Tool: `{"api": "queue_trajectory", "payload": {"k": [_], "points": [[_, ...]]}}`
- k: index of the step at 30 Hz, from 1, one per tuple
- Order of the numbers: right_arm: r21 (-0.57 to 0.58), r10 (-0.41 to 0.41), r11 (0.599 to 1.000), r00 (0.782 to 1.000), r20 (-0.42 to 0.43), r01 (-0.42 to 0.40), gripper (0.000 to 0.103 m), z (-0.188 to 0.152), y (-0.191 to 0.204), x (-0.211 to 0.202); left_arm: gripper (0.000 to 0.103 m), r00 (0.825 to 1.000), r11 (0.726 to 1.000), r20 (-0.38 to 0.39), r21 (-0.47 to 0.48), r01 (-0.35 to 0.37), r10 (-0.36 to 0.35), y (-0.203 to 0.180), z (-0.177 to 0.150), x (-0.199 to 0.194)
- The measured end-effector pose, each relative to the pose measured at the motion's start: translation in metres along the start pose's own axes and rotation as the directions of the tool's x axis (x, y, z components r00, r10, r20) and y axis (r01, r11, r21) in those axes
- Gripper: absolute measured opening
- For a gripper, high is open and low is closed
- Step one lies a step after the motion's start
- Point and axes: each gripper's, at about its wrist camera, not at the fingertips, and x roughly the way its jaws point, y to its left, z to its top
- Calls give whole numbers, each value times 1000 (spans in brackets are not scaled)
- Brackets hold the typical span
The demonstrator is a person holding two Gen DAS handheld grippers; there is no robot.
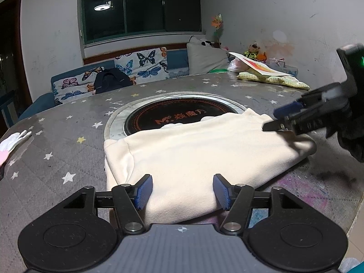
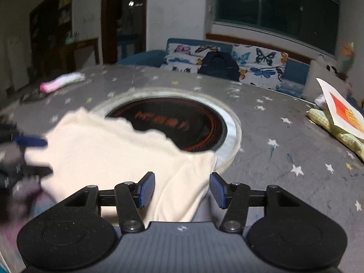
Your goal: Fold clothes
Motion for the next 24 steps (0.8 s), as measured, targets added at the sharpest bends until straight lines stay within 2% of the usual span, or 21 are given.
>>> {"api": "queue_trajectory", "payload": {"k": [1,6,9,12,15,19,24], "points": [[-8,-14,1000,1000,-3,14,62,-3,0,0,63,1000,1000,0,1,0,0,0,0,0],[17,-29,999,999,37,28,63,2,-2,-8,63,1000,1000,-8,2,-1,1,0,1,-1],[0,10,1000,998,61,-10,68,7,5,-11,63,1000,1000,-11,-1,3,-3,1,2,-2],[-26,23,999,999,27,-22,70,5,13,0,63,1000,1000,-16,-19,14,-14,5,1,-3],[0,32,999,999,11,-32,71,3,12,5,63,999,999,-22,-39,28,-29,12,2,-6],[5,28,1000,999,44,-29,72,11,13,-2,65,999,997,-17,-74,28,-30,20,12,-3],[9,84,996,994,65,-85,76,20,27,1,65,999,990,-37,-139,31,-36,33,19,8]]}}
